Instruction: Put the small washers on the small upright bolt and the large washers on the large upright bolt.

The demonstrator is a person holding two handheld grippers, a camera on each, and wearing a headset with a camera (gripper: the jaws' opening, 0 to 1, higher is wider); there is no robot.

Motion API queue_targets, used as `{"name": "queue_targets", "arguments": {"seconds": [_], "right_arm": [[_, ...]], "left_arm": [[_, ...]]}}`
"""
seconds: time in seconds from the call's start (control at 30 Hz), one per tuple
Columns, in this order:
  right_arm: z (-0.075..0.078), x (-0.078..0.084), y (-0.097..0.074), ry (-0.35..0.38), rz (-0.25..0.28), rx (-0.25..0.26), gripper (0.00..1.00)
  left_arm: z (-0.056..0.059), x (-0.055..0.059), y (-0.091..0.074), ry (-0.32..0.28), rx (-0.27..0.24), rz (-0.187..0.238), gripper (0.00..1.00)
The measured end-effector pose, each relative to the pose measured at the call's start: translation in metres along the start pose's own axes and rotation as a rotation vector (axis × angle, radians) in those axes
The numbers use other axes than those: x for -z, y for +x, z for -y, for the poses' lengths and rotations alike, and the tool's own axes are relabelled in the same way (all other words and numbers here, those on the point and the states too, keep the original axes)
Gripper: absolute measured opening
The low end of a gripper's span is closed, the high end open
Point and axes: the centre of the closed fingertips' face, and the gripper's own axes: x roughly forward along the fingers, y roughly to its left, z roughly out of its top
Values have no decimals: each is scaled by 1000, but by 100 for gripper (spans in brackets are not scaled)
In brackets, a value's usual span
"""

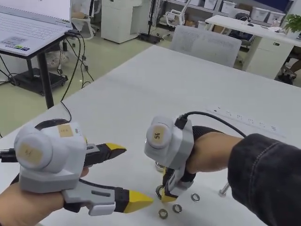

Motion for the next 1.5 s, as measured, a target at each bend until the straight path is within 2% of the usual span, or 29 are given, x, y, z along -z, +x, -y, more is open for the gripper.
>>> {"name": "queue_targets", "arguments": {"seconds": [0.43, 1.03, 1.5], "right_arm": [[-3, 7, -7, 12, -6, -5, 23], [-5, 17, -31, 14, 7, 16, 23], [-1, 32, -54, 37, 10, 42, 23]], "left_arm": [[0, 0, 0, 2, 4, -1, 75], [2, -1, 3, 7, 9, -3, 75], [4, -2, 4, 11, 15, -3, 74]]}}
